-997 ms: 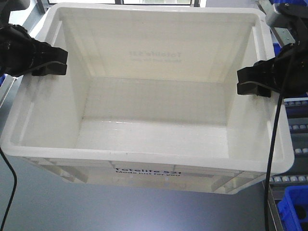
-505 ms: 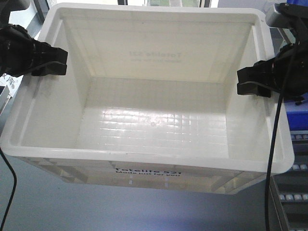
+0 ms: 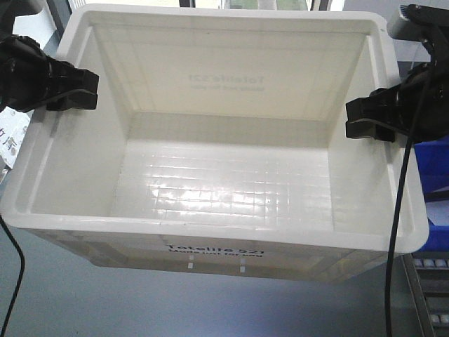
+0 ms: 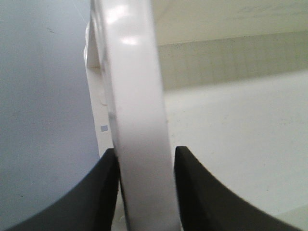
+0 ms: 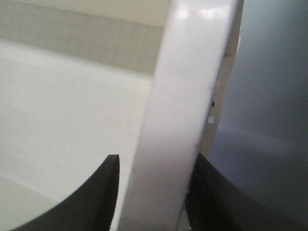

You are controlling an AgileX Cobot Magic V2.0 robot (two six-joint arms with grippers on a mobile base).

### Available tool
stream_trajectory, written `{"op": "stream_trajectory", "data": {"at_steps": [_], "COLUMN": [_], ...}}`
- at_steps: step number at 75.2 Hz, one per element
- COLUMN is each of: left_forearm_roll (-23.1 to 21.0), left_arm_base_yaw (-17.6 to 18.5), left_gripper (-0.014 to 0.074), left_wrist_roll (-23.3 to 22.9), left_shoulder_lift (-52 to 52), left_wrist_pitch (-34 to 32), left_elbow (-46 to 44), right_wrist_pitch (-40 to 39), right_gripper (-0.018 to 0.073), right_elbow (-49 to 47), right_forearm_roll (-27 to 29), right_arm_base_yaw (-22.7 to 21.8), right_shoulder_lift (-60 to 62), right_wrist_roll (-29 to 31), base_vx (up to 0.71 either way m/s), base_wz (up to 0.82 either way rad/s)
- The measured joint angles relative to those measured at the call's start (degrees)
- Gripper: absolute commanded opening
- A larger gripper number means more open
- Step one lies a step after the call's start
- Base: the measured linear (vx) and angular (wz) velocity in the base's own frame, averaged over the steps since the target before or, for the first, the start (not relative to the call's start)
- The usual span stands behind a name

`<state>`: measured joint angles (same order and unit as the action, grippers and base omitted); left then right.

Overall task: Move bin from left to right shelf
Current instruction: 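Keep the tote gripped by both rims while the base turns, then carry the tote with both grippers as the base approaches the other shelf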

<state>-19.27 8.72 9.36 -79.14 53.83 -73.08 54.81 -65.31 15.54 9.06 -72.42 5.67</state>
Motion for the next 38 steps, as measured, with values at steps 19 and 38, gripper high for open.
{"op": "stream_trajectory", "data": {"at_steps": [19, 38], "left_forearm_roll": [0.0, -0.1], "left_arm_base_yaw": [0.0, 0.0], "left_gripper": [0.0003, 0.0003], "left_wrist_roll": [0.0, 0.0], "left_shoulder_lift": [0.0, 0.0], "left_wrist_pitch": [0.0, -0.1], "left_elbow": [0.0, 0.0], "right_wrist_pitch": [0.0, 0.0], "right_gripper": [-0.0005, -0.0005], "right_elbow": [0.0, 0.0], "right_forearm_roll": [0.0, -0.1], "right_arm_base_yaw": [0.0, 0.0], "right_shoulder_lift": [0.0, 0.0], "right_wrist_roll": [0.0, 0.0], "base_vx": [0.41, 0.38], "base_wz": [0.17, 0.33]}}
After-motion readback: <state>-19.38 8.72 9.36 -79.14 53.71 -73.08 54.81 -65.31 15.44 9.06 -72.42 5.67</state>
